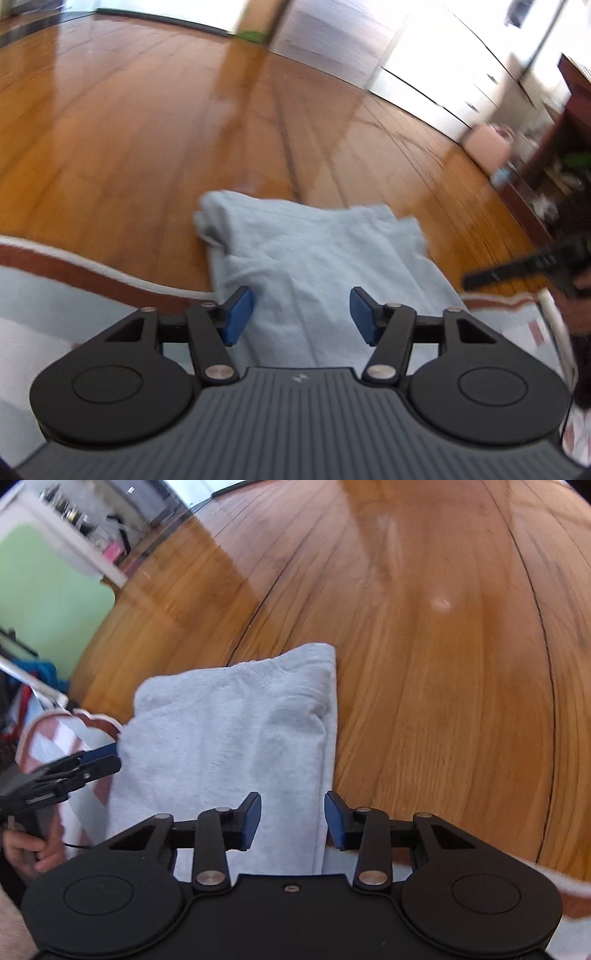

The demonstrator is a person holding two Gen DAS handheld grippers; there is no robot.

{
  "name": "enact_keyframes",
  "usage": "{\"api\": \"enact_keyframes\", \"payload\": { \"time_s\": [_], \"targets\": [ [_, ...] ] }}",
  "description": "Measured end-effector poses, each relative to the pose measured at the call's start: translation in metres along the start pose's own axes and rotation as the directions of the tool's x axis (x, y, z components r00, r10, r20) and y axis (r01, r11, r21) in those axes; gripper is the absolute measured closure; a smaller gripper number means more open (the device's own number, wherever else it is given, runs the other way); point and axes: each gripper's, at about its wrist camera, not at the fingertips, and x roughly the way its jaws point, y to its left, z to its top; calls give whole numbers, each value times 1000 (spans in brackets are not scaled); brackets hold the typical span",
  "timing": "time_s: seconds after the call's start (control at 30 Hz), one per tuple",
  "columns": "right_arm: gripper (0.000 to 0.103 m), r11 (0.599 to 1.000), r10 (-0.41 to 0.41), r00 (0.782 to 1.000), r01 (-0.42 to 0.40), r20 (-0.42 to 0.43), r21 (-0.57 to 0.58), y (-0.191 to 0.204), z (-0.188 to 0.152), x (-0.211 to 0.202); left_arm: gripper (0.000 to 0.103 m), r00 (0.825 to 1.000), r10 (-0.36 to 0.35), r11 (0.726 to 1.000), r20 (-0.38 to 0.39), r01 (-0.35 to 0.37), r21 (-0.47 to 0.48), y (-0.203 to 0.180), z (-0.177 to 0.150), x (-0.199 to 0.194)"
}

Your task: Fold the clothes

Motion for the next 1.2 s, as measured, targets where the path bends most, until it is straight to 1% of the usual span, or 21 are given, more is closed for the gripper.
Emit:
{"api": "enact_keyframes", "payload": {
  "time_s": [0.03, 0.1, 0.2, 0.3, 0.33, 0.37, 0.4, 0.47, 0.5, 0.57, 0.67, 0.73, 0.8, 0.87, 0.93, 0.97, 1.0, 1.07, 1.13, 1.17, 1.2],
  "targets": [
    [59, 1000, -10, 1000, 10, 7, -15, 2, 3, 3, 56, 1000, 11, 999, -4, -10, 38, -6, -1, 2],
    [59, 999, -29, 999, 30, 24, -19, 5, 8, 9, 56, 1000, 27, 996, -6, -26, 89, -14, -3, 6],
    [57, 998, -60, 998, 60, 31, 25, 0, 22, 24, 56, 1000, 1, 996, 4, -2, 84, -17, -4, 5],
    [57, 995, -78, 996, 75, 42, 59, -3, 31, 37, 56, 996, -92, 994, 17, 91, 54, -17, -4, 0],
    [57, 996, -73, 996, 71, 50, 55, -1, 33, 40, 56, 992, -124, 992, 2, 124, 32, -17, -5, 3],
    [66, 998, -65, 996, 64, 68, 28, 2, 32, 41, 56, 988, -156, 988, -12, 156, 8, -17, -7, 6],
    [82, 997, -76, 993, 78, 90, -14, 7, 31, 41, 56, 983, -182, 983, -23, 181, -25, -15, -10, 10],
    [93, 987, -122, 984, 135, 131, -91, 17, 28, 39, 67, 989, -143, 989, -25, 142, -37, -14, -13, 13],
    [99, 985, -124, 982, 139, 145, -102, 19, 26, 38, 66, 993, -117, 993, -4, 117, -21, -14, -11, 10],
    [99, 982, -127, 978, 147, 167, -116, 23, 24, 35, 66, 996, -74, 997, 54, 75, -19, -12, -5, 0],
    [99, 979, -125, 977, 149, 170, -136, 25, 23, 34, 58, 993, -17, 999, 121, 20, -27, -9, 1, -10],
    [98, 980, -123, 978, 146, 167, -135, 24, 24, 34, 56, 991, 21, 998, 133, -12, -69, -4, 1, -10],
    [97, 984, -109, 980, 129, 166, -119, 23, 25, 35, 52, 990, 55, 990, 130, -38, -134, 3, 1, -6],
    [97, 988, -94, 982, 112, 165, -102, 22, 26, 35, 37, 991, 86, 983, 105, -67, -169, 10, 1, 2],
    [95, 991, -69, 984, 86, 164, -99, 22, 25, 34, 35, 988, 119, 976, 97, -98, -194, 17, 0, 10],
    [93, 993, -56, 985, 73, 163, -96, 22, 25, 34, 36, 987, 128, 973, 101, -105, -207, 21, 0, 14],
    [89, 994, -48, 986, 62, 162, -87, 23, 26, 35, 39, 989, 97, 974, 109, -72, -213, 24, -1, 17],
    [89, 996, -33, 987, 45, 159, -72, 24, 26, 36, 62, 991, 31, 982, 128, -6, -191, 23, -1, 21],
    [89, 997, -29, 987, 40, 158, -64, 26, 27, 37, 65, 989, 48, 995, 143, -34, -95, 10, -1, 19],
    [89, 998, -27, 987, 37, 157, -59, 26, 27, 37, 72, 990, 35, 998, 137, -28, -56, 5, -1, 20],
    [89, 998, -28, 987, 37, 157, -58, 27, 27, 37, 73, 991, 20, 999, 136, -13, -48, 2, 0, 20]
  ]
}}
